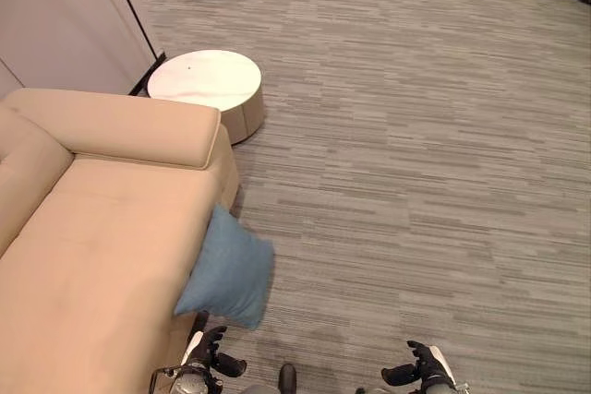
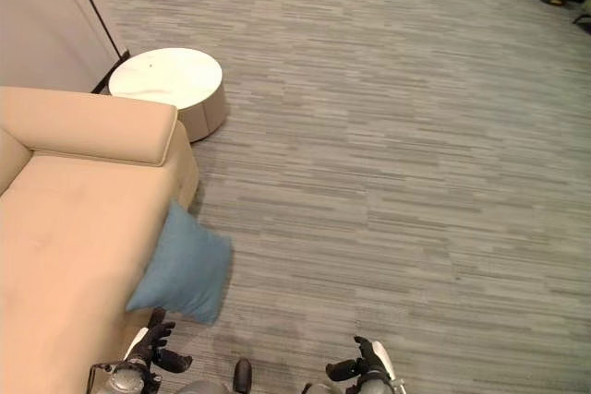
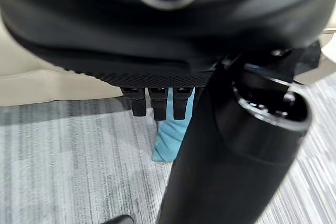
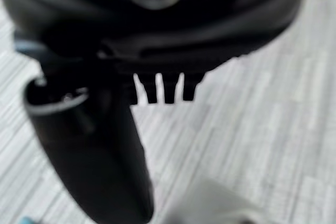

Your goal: Pick up all the scattered cushions and arrange them neatly on the sofa.

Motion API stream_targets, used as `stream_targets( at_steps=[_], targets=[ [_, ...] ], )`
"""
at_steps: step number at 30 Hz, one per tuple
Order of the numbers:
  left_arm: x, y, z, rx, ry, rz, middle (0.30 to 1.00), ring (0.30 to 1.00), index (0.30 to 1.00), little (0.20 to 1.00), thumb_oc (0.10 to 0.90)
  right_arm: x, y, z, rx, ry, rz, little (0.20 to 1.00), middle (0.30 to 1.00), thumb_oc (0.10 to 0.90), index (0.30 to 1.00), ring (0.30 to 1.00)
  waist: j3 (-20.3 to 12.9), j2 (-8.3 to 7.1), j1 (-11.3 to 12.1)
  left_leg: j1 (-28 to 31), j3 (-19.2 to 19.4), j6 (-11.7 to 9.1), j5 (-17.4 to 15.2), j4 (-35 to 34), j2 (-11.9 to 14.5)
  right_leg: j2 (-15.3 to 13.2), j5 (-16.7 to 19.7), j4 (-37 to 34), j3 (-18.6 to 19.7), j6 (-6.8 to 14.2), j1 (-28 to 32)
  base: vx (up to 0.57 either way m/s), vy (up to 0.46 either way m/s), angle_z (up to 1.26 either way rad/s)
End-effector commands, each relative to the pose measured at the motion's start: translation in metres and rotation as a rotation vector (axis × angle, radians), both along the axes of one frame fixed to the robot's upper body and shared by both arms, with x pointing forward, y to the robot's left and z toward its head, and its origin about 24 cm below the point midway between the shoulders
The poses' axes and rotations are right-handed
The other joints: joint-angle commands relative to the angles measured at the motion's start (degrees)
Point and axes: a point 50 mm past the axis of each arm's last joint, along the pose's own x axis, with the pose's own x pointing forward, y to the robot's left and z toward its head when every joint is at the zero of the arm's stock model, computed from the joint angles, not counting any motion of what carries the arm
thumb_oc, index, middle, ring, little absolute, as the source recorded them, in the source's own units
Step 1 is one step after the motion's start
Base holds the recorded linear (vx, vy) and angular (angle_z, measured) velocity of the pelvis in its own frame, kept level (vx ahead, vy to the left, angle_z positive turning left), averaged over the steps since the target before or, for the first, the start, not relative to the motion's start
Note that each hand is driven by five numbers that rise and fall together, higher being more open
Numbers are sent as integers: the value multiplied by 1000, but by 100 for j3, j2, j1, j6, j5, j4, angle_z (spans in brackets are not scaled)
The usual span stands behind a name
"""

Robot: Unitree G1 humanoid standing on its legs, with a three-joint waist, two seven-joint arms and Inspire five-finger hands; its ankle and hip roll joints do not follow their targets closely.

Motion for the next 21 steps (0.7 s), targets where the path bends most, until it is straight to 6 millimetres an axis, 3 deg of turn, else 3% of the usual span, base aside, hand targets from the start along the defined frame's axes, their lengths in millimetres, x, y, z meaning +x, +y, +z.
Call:
stream_targets(
  at_steps=[1, 2, 3, 5, 9, 10, 11, 14, 15, 16, 18, 20, 21],
  targets=[
    [13, 3, 7, 8, -83, 14, 900, 900, 900, 900, 800, 5, -26, 11, -70, -45, -13, 900, 900, 800, 900, 900, 9, -108, -104, -90, -300, -581, -432, 428, 7, 475, 1127, -855, 278, -59, 286, 371, -194, 55],
    [12, 0, 5, 5, -68, 1, 900, 900, 900, 900, 800, 3, -25, 10, -67, -37, -19, 900, 900, 800, 900, 900, 44, -147, -243, 50, -605, -637, -483, 387, -72, 715, 1338, -1254, 853, 10, 59, 390, -206, 36],
    [11, -1, 4, 5, -58, -3, 900, 900, 900, 900, 800, 1, -26, 9, -69, -32, -19, 900, 900, 800, 900, 900, 60, -143, -287, 138, -739, -673, -532, 367, -68, 756, 1441, -1331, 948, 29, -35, 375, -219, 96],
    [8, -4, 2, 5, -37, -14, 900, 900, 900, 900, 800, -4, -28, 8, -73, -12, -17, 900, 900, 800, 900, 900, 40, -167, -354, 256, -981, -727, -673, 428, -81, 676, 1487, -1460, 836, 29, 110, 227, -152, 175],
    [4, -9, -1, -6, -17, -19, 900, 900, 900, 900, 800, -9, -27, 6, -54, -13, -38, 900, 900, 800, 900, 900, -58, -221, -387, 243, -1071, -911, -830, 730, 51, 655, 1407, -1482, 674, -98, 400, 205, -228, 100],
    [5, -10, -1, -15, -22, -15, 900, 900, 900, 900, 800, -8, -27, 7, -47, -26, -51, 900, 900, 800, 900, 900, -68, -237, -387, 158, -974, -973, -822, 868, 139, 621, 1362, -1517, 552, -131, 503, 142, -243, 110],
    [9, -14, 0, -33, -35, -7, 900, 900, 900, 900, 800, -5, -27, 8, -36, -50, -72, 900, 900, 800, 900, 900, -37, -272, -405, -211, -723, -1121, -688, 1518, 352, 609, 1222, -1544, 341, -249, 727, 167, -294, 104],
    [15, -16, 3, -50, -62, 10, 900, 900, 900, 900, 800, -2, -27, 9, -22, -71, -89, 900, 900, 800, 900, 900, 41, -340, -387, -674, -158, -1130, -487, 2210, 615, 609, 1021, -1629, 94, -412, 1036, 96, -166, 66],
    [15, -16, 3, -50, -62, 10, 900, 900, 900, 900, 800, -2, -27, 9, -22, -71, -89, 900, 900, 800, 900, 900, 42, -336, -391, -687, -164, -1131, -498, 2234, 620, 614, 1022, -1631, 88, -414, 1037, 123, -142, 27],
    [17, -17, 4, -55, -74, 10, 900, 900, 900, 900, 800, -3, -27, 9, -18, -69, -99, 900, 900, 800, 900, 900, 33, -372, -355, -848, 263, -1065, -494, 2050, 787, 625, 889, -1751, -126, -447, 1240, 133, -124, 29],
    [19, -17, 4, -56, -77, 9, 900, 900, 900, 900, 800, -3, -27, 9, -16, -72, -105, 900, 900, 800, 900, 900, 32, -397, -338, -952, 344, -1054, -507, 1982, 777, 623, 867, -1819, -193, -444, 1309, 142, -99, 72],
    [18, -17, 4, -53, -72, 1, 900, 900, 900, 900, 800, -9, -28, 8, -12, -64, -120, 900, 900, 800, 900, 900, -4, -383, -278, -1228, 756, -1064, -202, 1417, 778, 702, 749, -1971, -527, -434, 1547, 173, -55, 73],
    [18, -17, 4, -53, -71, 1, 900, 900, 900, 900, 800, -9, -28, 8, -12, -63, -120, 900, 900, 800, 900, 900, 5, -384, -285, -1206, 749, -1067, -209, 1412, 774, 702, 740, -1977, -535, -432, 1573, 120, -15, 60]
  ],
)
